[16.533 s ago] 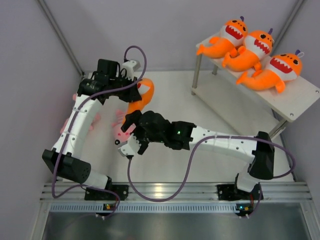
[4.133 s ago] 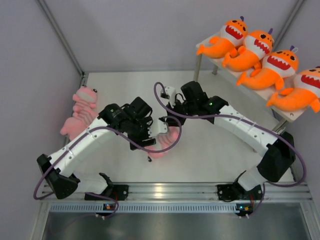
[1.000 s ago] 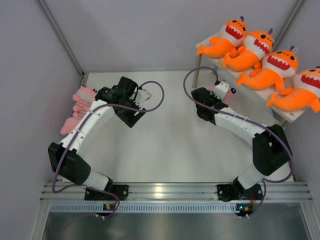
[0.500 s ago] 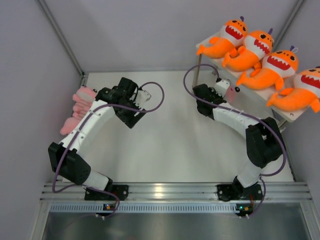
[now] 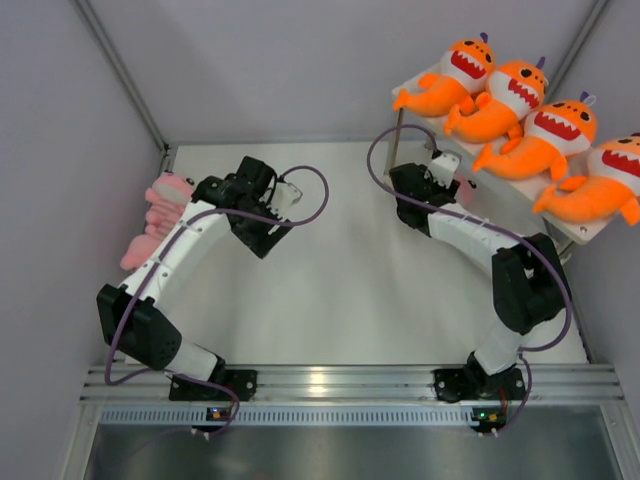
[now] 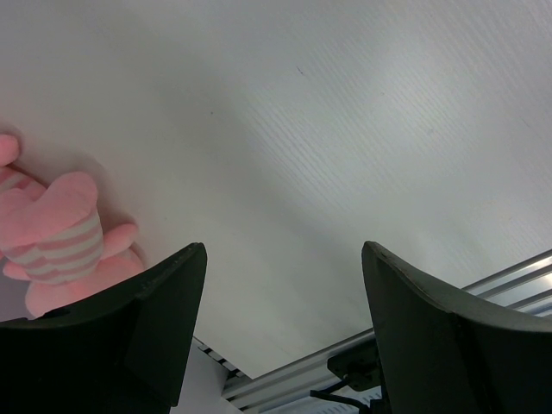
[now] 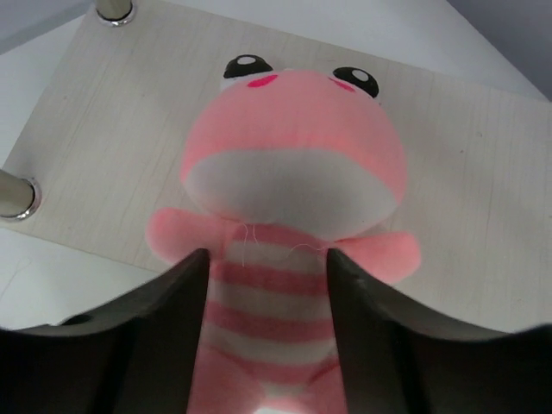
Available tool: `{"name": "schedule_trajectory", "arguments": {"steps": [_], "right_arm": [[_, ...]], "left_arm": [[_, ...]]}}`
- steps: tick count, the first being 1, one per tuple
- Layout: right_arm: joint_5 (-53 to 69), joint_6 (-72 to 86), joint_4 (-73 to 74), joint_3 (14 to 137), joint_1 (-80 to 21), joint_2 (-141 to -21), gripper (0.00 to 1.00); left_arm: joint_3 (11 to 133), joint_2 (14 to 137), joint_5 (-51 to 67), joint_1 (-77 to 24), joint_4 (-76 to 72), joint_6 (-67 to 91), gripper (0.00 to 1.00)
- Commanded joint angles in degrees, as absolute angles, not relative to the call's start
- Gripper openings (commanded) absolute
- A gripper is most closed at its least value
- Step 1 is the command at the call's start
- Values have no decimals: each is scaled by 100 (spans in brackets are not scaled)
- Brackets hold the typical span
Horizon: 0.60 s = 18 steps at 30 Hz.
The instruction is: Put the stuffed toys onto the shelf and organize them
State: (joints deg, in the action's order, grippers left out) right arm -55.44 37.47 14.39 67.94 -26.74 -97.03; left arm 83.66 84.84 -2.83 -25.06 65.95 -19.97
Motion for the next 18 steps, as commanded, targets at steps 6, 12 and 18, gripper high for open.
{"name": "schedule_trajectory", "arguments": {"steps": [6, 12, 18], "right_arm": [[-5572, 1945, 589, 6706, -3085, -8974, 72], [-5662, 1869, 983, 6294, -3752, -8509, 69], [-4307, 2417, 792, 5284, -3832, -7814, 59]], "left_arm": [[8174, 8191, -237, -2505, 6469, -2013, 79], [8112, 8121, -360, -2496, 6486, -2021, 79], [8077, 8174, -413, -2452, 6469, -1960, 79]]}}
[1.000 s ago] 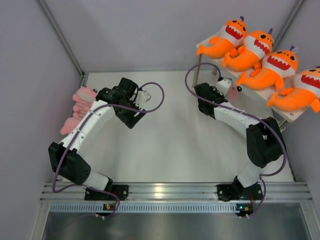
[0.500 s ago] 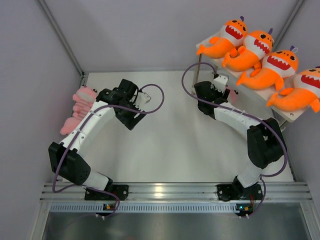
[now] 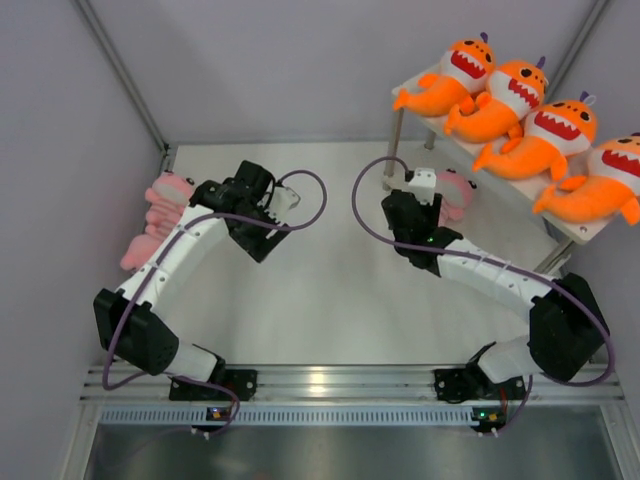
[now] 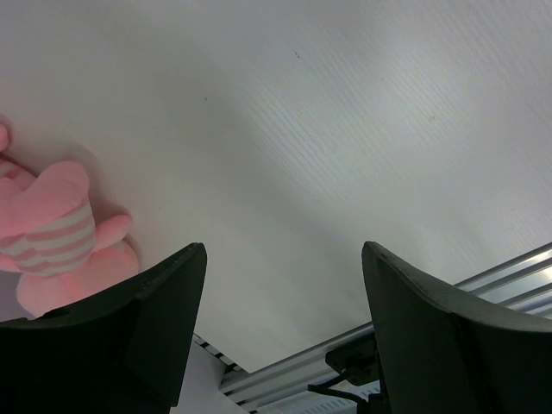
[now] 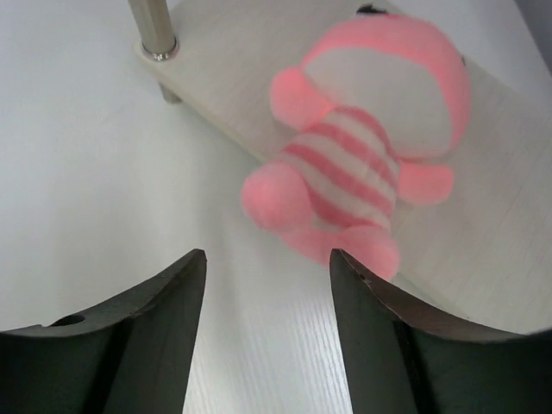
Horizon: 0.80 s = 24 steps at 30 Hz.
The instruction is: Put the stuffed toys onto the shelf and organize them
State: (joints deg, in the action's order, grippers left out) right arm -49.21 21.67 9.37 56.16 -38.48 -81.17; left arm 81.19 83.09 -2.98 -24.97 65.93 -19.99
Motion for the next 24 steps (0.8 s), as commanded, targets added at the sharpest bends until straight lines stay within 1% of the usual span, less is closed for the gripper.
{"name": "schedule_trajectory", "arguments": {"steps": [1, 3, 5, 7, 8, 9, 14, 15, 18, 23, 24], "right_arm": [[-4237, 2391, 695, 5039, -3815, -7744, 54], [-4088, 2190, 502, 4879, -3710, -7726, 48], [-3789, 1683, 186, 4816, -3517, -7804, 47], [-3517, 1294, -113, 4869, -3315, -8040, 45], [-3420, 1092, -106, 4947, -3218, -8146, 43], [-3288, 1029, -62, 5122, -3130, -8234, 39], [-2989, 581, -245, 5449, -2593, -8709, 38], [-2736, 519, -290, 5580, -2532, -8840, 38], [-2628, 378, -360, 5826, -2347, -9113, 38], [-2444, 176, -369, 6047, -2118, -9237, 38], [-2382, 167, -334, 6082, -2101, -9237, 38]], "left_arm": [[8077, 8191, -422, -2409, 6451, -1960, 79], [8121, 8270, -448, -2338, 6451, -1960, 79], [8165, 8367, -457, -2215, 6425, -1995, 79], [8078, 8437, -728, -2066, 6241, -2030, 79], [8042, 8464, -808, -2005, 6197, -2091, 79], [8016, 8525, -930, -1839, 6101, -2127, 79], [7972, 8648, -1037, -1082, 5740, -2320, 78], [7980, 8692, -1107, -829, 5661, -2346, 78], [8007, 8859, -1467, -494, 5397, -2531, 77], [7980, 8991, -1600, -54, 4984, -2768, 76], [7980, 9043, -1617, 182, 4922, -2786, 76]]}}
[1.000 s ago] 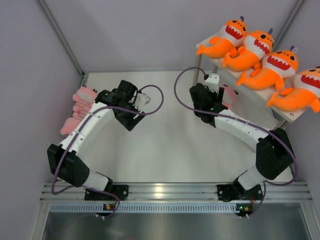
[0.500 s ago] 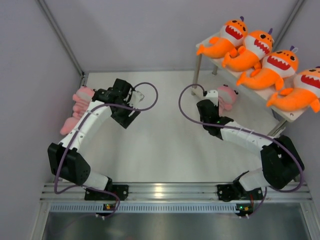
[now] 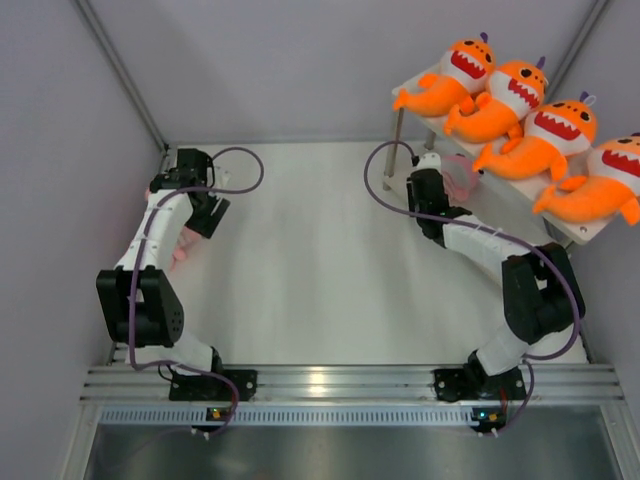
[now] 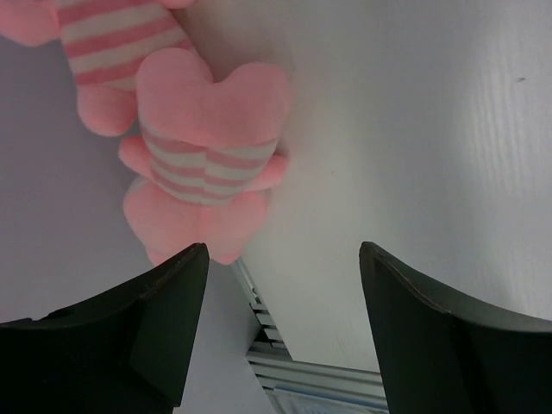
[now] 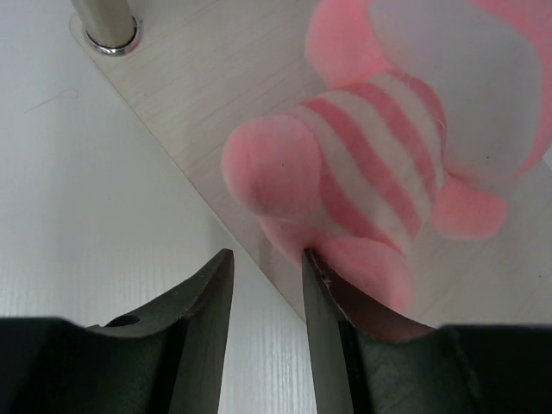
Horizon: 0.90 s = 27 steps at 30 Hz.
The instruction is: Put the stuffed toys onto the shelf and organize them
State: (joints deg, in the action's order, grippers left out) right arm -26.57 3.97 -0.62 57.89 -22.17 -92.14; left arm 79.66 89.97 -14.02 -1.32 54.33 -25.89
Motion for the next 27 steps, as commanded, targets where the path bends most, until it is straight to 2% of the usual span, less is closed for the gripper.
{"name": "schedule_trajectory", "arguments": {"steps": [1, 6, 13, 17, 27], "right_arm": [[-2295, 158, -334, 6073, -2118, -9203, 38], [-1689, 123, -658, 5696, -2276, -8686, 47], [-1512, 53, -633, 5563, -2952, -8034, 52], [-1503, -71, -361, 5704, -3164, -7919, 54], [-905, 255, -220, 5968, -3287, -7708, 56]], "left_arm": [[7989, 9079, -1661, 254, 4852, -2830, 76], [8165, 9377, -1995, 597, 4500, -2953, 77], [8877, 10300, -2145, 1291, 4359, -2769, 77], [8545, 10485, -2101, 1590, 4359, -2733, 79], [8104, 9994, -880, 2162, 4701, -2979, 81]]}}
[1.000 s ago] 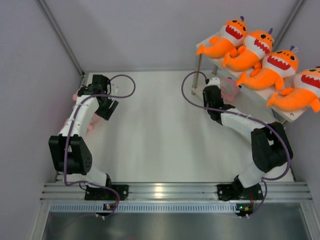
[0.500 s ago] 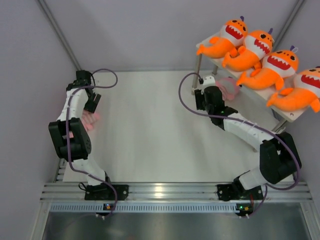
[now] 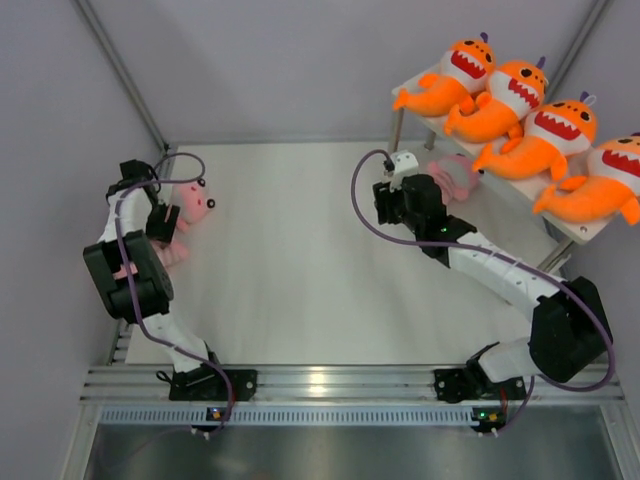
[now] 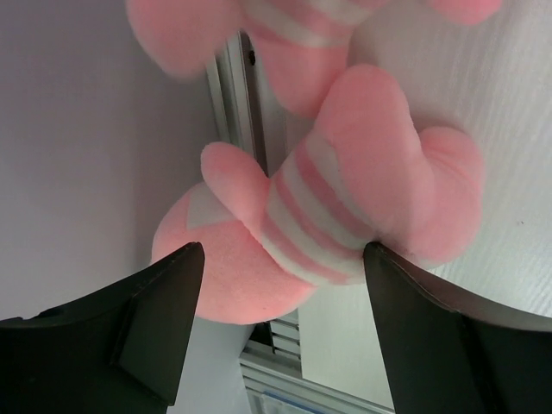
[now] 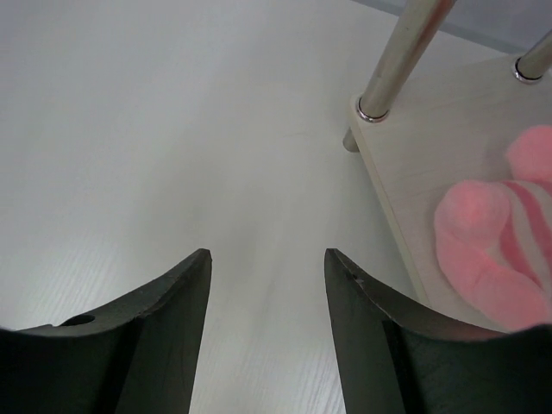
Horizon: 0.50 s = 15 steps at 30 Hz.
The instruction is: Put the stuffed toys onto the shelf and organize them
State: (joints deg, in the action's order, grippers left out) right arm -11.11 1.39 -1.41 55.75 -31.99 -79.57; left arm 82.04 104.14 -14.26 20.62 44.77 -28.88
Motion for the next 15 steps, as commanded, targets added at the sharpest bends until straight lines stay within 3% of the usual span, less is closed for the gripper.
{"name": "schedule_trajectory", "arguments": {"steps": [1, 8, 15], "right_arm": [[-905, 255, -168, 5976, -3305, -7708, 56], [-791, 281, -79, 6012, -3375, -7761, 56], [-712, 185, 132, 5950, -3463, -7647, 56]], "left_arm": [[8104, 9915, -748, 2162, 4780, -2953, 81], [8033, 9203, -527, 2214, 5045, -2918, 81], [8025, 9281, -659, 2750, 5203, -3225, 84]]}}
